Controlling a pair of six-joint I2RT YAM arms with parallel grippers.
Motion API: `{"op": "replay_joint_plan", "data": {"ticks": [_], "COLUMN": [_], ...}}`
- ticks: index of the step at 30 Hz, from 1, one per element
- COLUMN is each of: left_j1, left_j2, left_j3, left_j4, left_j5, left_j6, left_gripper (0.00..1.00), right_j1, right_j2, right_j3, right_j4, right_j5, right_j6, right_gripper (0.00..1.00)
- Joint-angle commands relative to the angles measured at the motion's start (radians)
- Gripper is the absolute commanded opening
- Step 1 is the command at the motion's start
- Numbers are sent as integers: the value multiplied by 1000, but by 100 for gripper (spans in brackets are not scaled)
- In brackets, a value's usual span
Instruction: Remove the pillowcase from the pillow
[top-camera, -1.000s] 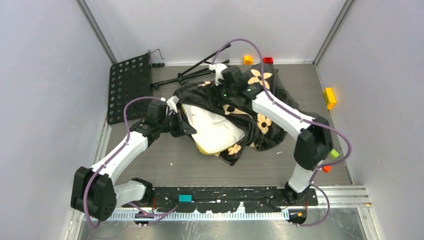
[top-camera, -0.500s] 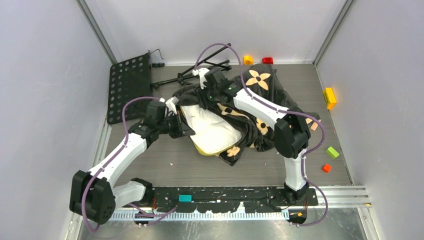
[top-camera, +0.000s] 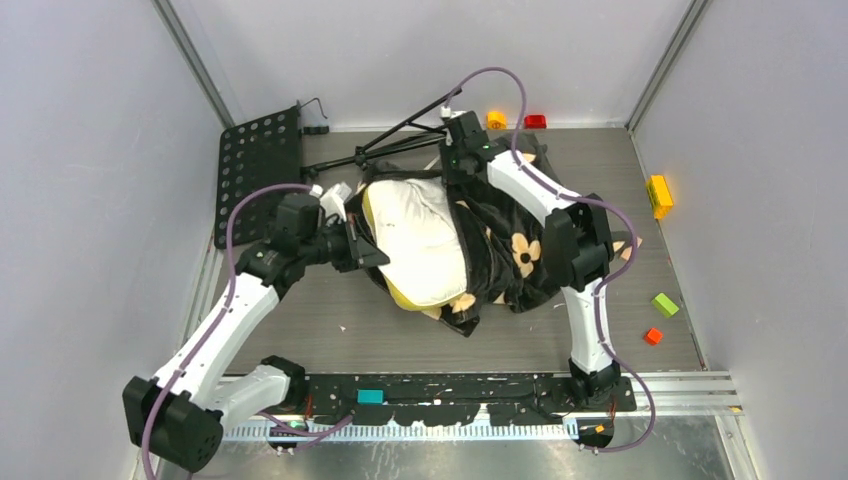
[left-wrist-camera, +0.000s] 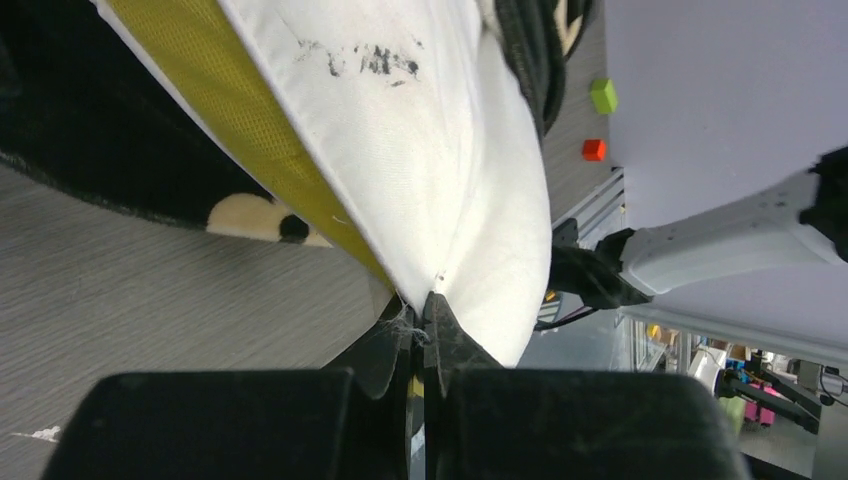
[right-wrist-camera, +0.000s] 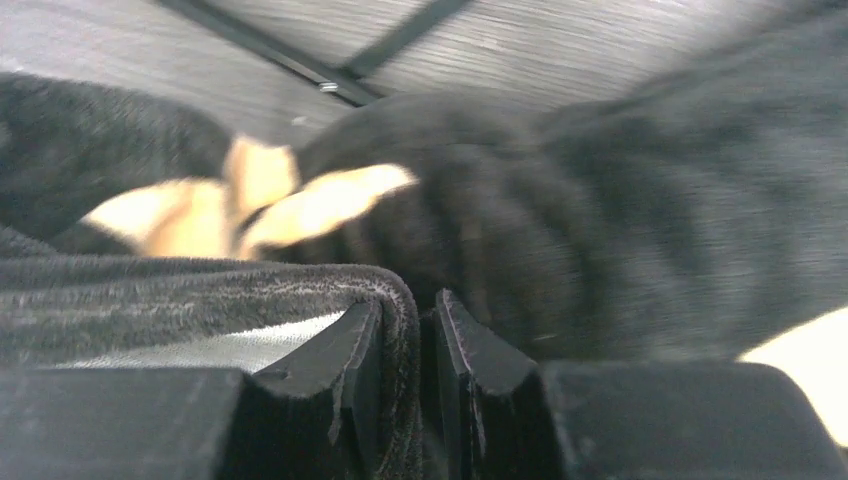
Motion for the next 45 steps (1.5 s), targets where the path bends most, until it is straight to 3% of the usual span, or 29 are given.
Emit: {"op": "replay_joint_plan", "data": {"ticks": [1, 8, 18, 23, 25, 30, 35, 40, 45], "left_j1": [-6, -6, -6, 0, 22, 106, 128, 160, 170], "left_j2": [-94, -133, -113, -79, -62, -41, -21, -16, -31], "left_j3": [175, 224, 228, 231, 225, 151, 84, 65, 77], "left_j4": [-144, -194, -203, -259, -275, -214, -156, -120, -129], "left_j5": [89, 41, 15, -96, -156, -145, -245, -321, -442], "left_j6": [46, 69, 92, 143, 146, 89, 46, 29, 40], "left_gripper": [0, 0, 0, 0, 0, 0, 0, 0, 10], "right_j1": [-83, -191, -304, -302, -303, -247, -119, -94, -94], "right_j2": [3, -27, -144, -235, -296, -428, -561, -695, -809], "right_j3": [21, -49, -131, -182, -203, -262, -392, -541, -672], "right_j4": [-36, -44, -62, -61, -59, -79, -78, -51, -6], "right_j5": [140, 274, 345, 277, 236, 154, 239, 279, 315], "right_j6": [104, 89, 89, 94, 99, 111, 101, 145, 197], "right_gripper": [29, 30, 36, 50, 60, 85, 87, 88, 88]}}
